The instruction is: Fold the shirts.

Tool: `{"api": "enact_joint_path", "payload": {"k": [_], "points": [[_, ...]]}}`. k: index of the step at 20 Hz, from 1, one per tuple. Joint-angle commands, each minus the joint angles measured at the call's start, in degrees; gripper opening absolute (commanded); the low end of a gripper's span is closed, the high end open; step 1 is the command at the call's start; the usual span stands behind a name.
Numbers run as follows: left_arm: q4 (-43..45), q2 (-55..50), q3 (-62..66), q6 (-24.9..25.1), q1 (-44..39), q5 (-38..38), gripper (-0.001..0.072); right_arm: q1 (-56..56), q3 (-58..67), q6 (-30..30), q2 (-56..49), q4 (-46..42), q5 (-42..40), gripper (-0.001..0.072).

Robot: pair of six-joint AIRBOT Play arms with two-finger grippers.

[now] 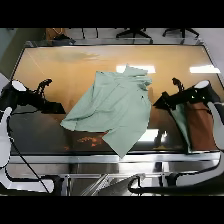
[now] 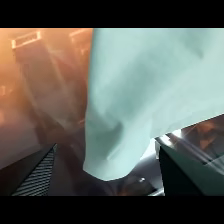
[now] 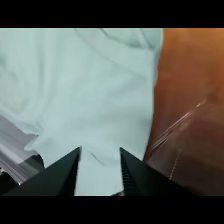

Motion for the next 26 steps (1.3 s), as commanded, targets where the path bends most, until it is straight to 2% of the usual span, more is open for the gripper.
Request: {"api": "enact_joint_path", "payload": {"k": [1, 4, 9, 12, 16, 17, 18, 20, 21, 22, 23, 24, 25, 26], "points": [[4.07, 0.02, 0.24, 0.79, -1.29, 0.28, 0.0696, 0.11, -21.81, 0.79, 14.49, -1.68, -8.35, 0.047], [3.91, -0.9, 0.22, 0.79, -1.29, -1.81, 0.0696, 0.98, -31.95, -0.04, 18.86, -1.18, -15.5, 0.047], [3.54, -6.29, 0.2, -0.11, -1.73, -6.75, 0.0696, 4.02, -33.35, -7.21, 14.36, 6.88, -21.84, 0.0465], [3.82, -8.9, 0.22, -0.13, -2.8, -8.55, 0.0695, 6.38, -33.35, -12.79, 10.34, 15.02, -23.04, 0.0454], [4.09, -10.23, 0.22, -1.53, -2.47, -10.86, 0.0695, 8.41, -33.33, -17.09, 5.77, 21.18, -23.56, 0.044], [4.11, -10.19, 0.22, -1.92, -2.47, -10.56, 0.0695, 8.57, -33.33, -18.38, 5.29, 22.56, -23.56, 0.0333], [4.11, -10.21, 0.2, -2.45, -2.47, -10.29, 0.0694, 8.7, -33.29, -19.28, 5.07, 23.37, -23.67, 0.0278], [4.09, -10.19, 0.24, -2.78, -2.73, -11.06, 0.0695, 8.76, -33.22, -19.37, 5.01, 23.96, -23.78, 0.0267], [4.09, -10.14, 0.28, -2.93, -2.8, -11.8, 0.0695, 8.76, -33.22, -19.34, 5.01, 23.96, -23.71, 0.0213], [4.09, -9.86, 0.31, -3.43, -2.69, -11.76, 0.0695, 8.76, -33.22, -19.34, 5.01, 23.96, -23.54, 0.0205], [4.11, -9.38, 0.31, -4.02, -2.69, -10.97, 0.0695, 8.76, -33.22, -19.37, 5.01, 23.93, -23.54, 0.0084], [4.09, -9.03, 0.28, -4.61, -2.71, -10.1, 0.069, 8.76, -33.22, -19.37, 5.01, 23.96, -23.78, 0.0016], [4.04, -9.05, 0.28, -4.85, -2.73, -9.7, 0.0564, 8.76, -33.22, -19.37, 5.01, 23.98, -24.15, 0.0015], [4.07, -9.14, 0.15, -5.11, -2.84, -9.07, 0.0407, 8.76, -33.22, -19.37, 5.01, 23.96, -24.2, 0.0015]]}}
